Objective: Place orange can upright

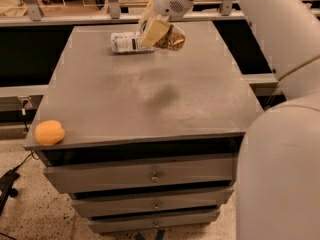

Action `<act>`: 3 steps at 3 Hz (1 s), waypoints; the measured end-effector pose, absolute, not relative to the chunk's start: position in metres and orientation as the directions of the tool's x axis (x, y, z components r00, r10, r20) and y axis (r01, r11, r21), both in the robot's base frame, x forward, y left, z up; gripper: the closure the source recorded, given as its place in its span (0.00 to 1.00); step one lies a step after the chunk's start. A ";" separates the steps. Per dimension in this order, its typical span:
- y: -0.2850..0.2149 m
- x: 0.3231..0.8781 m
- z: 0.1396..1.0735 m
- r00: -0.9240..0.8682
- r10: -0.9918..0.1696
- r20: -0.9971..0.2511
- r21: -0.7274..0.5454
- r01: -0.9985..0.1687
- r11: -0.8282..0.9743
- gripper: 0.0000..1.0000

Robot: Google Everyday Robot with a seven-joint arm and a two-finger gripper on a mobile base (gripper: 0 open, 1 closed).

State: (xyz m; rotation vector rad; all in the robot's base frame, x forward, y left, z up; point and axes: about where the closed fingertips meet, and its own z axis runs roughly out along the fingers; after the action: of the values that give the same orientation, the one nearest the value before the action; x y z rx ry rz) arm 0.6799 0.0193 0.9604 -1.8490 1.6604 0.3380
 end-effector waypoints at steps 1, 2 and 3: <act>0.007 0.670 0.971 0.212 -0.599 -0.773 -0.249 -0.968 -0.021 1.00; 0.006 0.650 0.992 0.214 -0.359 -0.909 -0.204 -0.977 -0.065 1.00; 0.004 0.635 1.004 0.175 -0.238 -0.955 -0.153 -0.982 -0.110 1.00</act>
Offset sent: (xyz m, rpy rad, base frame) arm -0.0609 -0.0361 0.0708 0.8736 0.1800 0.3169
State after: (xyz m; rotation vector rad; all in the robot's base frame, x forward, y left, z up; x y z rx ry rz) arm 0.6353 0.0042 1.0040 -1.5335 1.2159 1.0203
